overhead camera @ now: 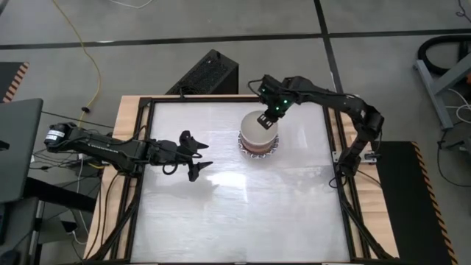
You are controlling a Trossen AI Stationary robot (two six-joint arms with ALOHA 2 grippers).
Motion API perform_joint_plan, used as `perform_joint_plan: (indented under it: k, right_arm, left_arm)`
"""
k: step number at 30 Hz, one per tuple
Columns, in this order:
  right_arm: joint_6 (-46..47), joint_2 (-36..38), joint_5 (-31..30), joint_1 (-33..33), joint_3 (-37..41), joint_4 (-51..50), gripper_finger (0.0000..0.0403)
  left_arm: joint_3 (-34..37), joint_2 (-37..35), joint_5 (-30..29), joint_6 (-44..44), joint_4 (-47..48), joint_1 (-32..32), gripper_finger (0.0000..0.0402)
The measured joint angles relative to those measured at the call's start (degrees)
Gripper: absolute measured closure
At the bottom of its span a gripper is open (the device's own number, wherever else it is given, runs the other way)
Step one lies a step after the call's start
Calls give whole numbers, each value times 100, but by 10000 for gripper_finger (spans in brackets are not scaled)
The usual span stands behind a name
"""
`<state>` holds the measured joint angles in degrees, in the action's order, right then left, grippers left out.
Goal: Nest bowls inside each other by size order
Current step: Stack the white bowl on top of the blue bowl
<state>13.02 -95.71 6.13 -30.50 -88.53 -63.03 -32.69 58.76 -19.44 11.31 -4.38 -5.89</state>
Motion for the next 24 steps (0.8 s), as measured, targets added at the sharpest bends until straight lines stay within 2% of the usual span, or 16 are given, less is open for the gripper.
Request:
perform_joint_plan:
  k: [13,18,24]
  right_arm:
    - [-149,128,-33,8,0,5,341]
    - [-173,75,-302,64,0,6,341]
    - [-283,77,-326,118,76,317,341]
  left_arm:
    - [0,0,-2,11,0,0,88]
    - [0,0,0,17,0,0,88]
    - [0,0,0,15,0,0,88]
